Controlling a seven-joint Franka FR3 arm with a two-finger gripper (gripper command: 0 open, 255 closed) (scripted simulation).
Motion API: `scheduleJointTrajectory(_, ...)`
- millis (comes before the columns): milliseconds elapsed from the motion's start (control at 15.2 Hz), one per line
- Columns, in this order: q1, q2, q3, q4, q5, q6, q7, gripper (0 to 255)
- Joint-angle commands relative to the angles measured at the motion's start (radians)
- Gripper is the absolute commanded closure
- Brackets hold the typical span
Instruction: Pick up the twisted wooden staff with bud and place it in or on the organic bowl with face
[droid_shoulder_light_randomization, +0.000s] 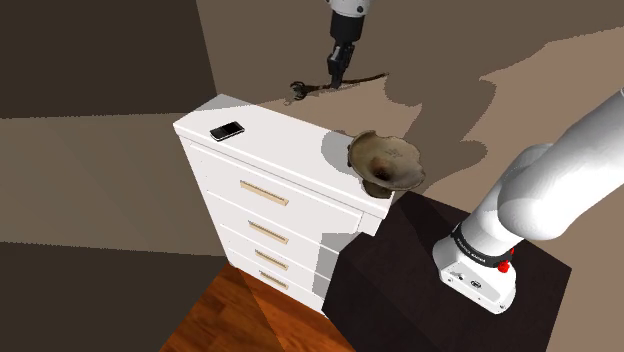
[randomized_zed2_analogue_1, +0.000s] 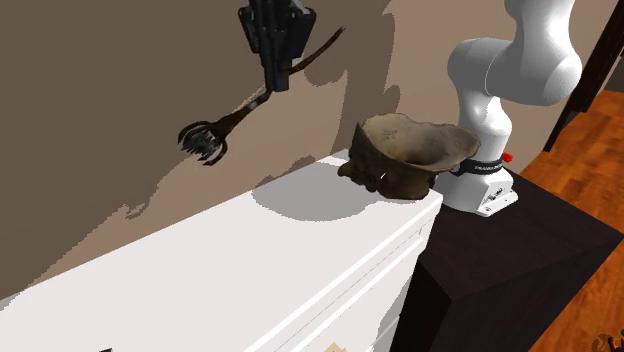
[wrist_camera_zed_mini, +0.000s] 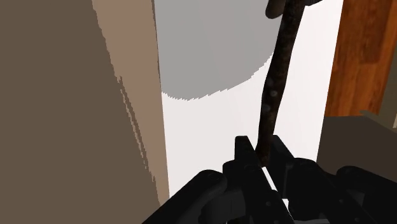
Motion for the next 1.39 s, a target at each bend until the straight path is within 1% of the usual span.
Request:
scheduleJointTrajectory(0, 0.001, 0.0, 0.001, 0.028, 0.0, -0.028, 0.002, 255)
scheduleJointTrajectory(66, 0.001, 0.0, 0.001, 0.039, 0.0, -0.04, 0.002, 255)
scheduleJointTrajectory(396, 0.009, -0.2, 0.013, -0.148, 0.004, -0.052, 0.022, 255)
scheduleJointTrajectory(660, 0.018, -0.361, 0.025, -0.275, 0.012, -0.086, 0.039, 255)
scheduleJointTrajectory(924, 0.029, -0.527, 0.038, -0.384, 0.024, -0.141, 0.059, 255)
scheduleJointTrajectory(1188, 0.042, -0.695, 0.054, -0.473, 0.039, -0.22, 0.081, 255)
scheduleJointTrajectory(1254, 0.043, -0.708, 0.055, -0.479, 0.041, -0.226, 0.083, 255)
scheduleJointTrajectory(1320, 0.044, -0.711, 0.056, -0.494, 0.041, -0.214, 0.082, 255)
